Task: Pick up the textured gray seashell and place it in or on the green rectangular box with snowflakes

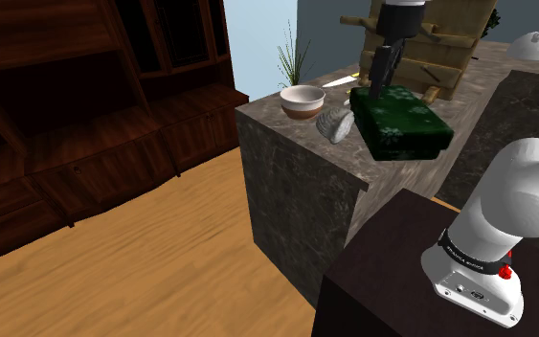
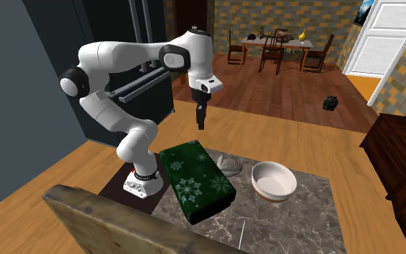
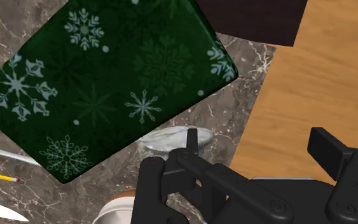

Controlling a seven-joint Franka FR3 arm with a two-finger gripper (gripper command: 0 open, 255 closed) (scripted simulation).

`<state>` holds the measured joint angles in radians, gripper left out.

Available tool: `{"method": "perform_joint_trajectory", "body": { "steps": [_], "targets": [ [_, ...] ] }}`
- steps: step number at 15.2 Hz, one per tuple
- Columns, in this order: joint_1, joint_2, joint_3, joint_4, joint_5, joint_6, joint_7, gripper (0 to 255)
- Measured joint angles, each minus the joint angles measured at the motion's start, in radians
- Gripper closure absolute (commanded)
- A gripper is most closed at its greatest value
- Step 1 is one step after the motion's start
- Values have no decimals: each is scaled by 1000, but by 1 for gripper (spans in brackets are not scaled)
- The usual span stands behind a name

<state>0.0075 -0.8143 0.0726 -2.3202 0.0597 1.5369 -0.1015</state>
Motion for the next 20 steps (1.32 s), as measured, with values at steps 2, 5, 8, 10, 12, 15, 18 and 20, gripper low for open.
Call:
{"method": "perform_joint_trajectory", "body": {
  "steps": [2,5,8,10,12,15,18,20],
  "targets": [
    [-1,18,-19,7,5,2,-16,0],
    [-3,126,-120,66,36,-6,-105,0],
    [1,258,-227,121,87,-8,-210,0],
    [4,358,-299,177,128,-29,-288,0],
    [4,464,-367,239,176,-64,-370,0],
    [1,643,-452,341,264,-124,-492,0],
    [-22,842,-507,471,364,-214,-604,0],
    [-25,862,-508,487,423,-219,-631,0]
  ]
}}
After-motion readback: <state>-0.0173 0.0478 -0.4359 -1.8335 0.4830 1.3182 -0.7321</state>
